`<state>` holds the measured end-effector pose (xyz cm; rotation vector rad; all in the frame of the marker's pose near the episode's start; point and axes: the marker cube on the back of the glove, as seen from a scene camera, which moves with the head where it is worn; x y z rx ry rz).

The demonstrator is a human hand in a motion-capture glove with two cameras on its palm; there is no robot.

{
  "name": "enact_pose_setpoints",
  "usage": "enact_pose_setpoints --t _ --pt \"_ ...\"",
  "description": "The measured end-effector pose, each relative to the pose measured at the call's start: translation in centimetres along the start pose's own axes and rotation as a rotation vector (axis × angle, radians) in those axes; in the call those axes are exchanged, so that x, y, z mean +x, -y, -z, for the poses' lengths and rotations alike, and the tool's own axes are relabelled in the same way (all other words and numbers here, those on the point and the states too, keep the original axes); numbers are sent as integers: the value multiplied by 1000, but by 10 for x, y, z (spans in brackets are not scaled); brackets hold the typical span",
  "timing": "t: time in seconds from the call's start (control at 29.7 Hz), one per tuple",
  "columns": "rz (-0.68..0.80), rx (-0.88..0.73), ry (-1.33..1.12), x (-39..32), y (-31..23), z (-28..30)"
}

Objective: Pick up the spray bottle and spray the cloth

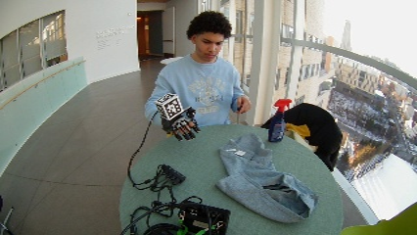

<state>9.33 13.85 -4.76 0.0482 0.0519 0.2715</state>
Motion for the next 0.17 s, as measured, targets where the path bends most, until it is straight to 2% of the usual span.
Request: enact_pose_setpoints --t 0.17 --pt "2 -1 1 -2 -2 0"
